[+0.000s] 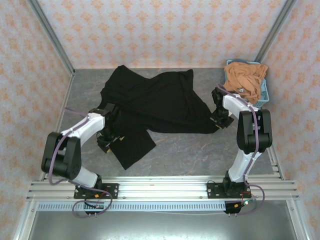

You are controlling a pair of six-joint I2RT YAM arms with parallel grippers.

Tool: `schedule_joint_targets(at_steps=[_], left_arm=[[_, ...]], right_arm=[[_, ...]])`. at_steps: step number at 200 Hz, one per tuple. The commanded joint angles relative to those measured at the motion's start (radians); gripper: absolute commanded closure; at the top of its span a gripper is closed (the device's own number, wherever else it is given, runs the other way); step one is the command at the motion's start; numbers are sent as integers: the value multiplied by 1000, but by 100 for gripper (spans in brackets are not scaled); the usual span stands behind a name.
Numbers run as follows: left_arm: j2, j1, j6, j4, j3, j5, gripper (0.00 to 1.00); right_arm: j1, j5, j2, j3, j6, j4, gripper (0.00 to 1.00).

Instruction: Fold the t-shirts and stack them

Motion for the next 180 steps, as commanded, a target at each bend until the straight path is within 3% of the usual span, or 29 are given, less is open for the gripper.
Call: schedule_joint_targets(at_steps=[1,33,79,92,135,180], left_arm=[[-38,-68,-121,-25,-36,75,24],[-24,-179,-185,-13,-82,137,24],[86,-210,-215,131,-167,88,26],[116,-212,-209,163,-172,46,38],[83,-167,-156,152,-55,-130,100],[-92,-67,22,34,325,-336,100]], right_arm=[[3,10,5,17,-15,-10,100],[3,1,7,19,-16,-9,100],[3,-10,-22,-21,-18,1,100],[3,-19,-31,-27,-19,8,100],[14,-75,-103,-11,-33,58,100],[28,-138,-226,173,-32,138,100]])
